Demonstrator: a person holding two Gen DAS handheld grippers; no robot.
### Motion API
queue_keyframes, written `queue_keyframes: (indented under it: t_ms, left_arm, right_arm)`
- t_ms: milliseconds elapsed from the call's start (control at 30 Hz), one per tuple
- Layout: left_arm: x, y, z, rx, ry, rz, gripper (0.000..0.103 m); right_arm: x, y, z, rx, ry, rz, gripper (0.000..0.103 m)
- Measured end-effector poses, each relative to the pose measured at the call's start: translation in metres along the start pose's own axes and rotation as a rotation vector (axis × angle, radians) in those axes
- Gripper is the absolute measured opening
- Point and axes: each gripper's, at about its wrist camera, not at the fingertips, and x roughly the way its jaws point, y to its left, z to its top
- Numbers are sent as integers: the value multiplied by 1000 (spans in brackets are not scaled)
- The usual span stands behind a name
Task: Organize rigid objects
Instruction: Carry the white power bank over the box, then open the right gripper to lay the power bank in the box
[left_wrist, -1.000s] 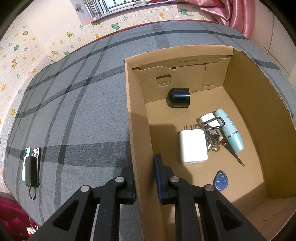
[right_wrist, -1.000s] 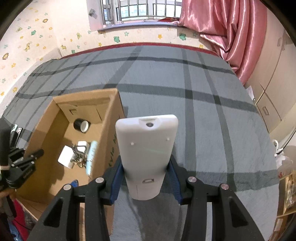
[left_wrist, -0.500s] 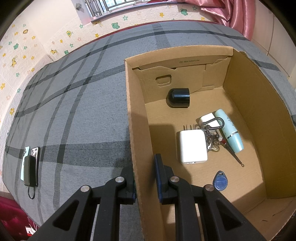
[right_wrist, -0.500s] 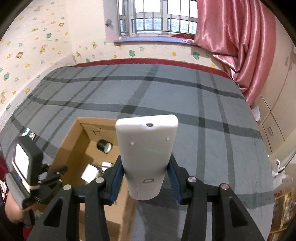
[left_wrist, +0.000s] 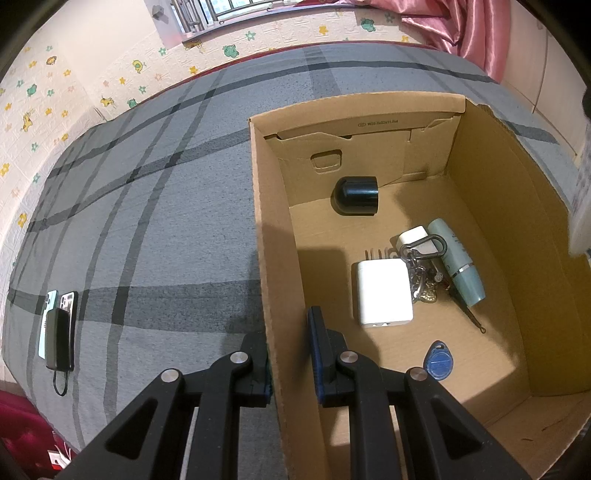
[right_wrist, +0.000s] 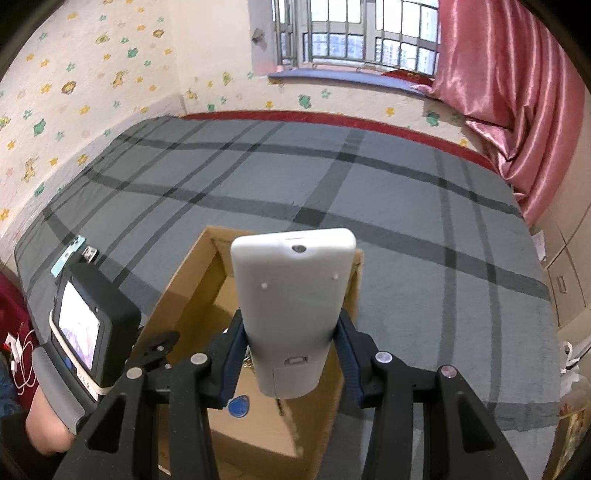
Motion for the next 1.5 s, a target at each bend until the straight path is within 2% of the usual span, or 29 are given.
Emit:
queue_keyframes:
  t_ms: [367, 867, 1000, 1300, 1367, 1433, 1500]
  left_arm:
    - [0, -1, 0, 0, -2, 0, 17]
    - [0, 0, 0, 2, -3, 2, 17]
    - [1, 0, -1, 3, -4, 3, 17]
    - [-1, -1, 0, 5, -3, 5, 17]
    - [-1, -1, -1, 4, -3, 5, 17]
    - [-1, -1, -1, 5, -3, 4, 17]
    - [0, -1, -1, 6, -2, 7, 17]
  right_arm:
    - [47, 25, -22, -21, 120, 32, 49]
    - [108, 31, -36, 1, 294, 33, 49]
    - [119, 29, -38, 14, 322, 34, 49]
    - [122, 30, -39, 12, 318, 28, 49]
    - [121, 30, -38, 15, 311, 34, 52]
    - [119, 29, -37, 20, 301, 39, 67]
    - [115, 28, -35, 24, 282, 32, 72]
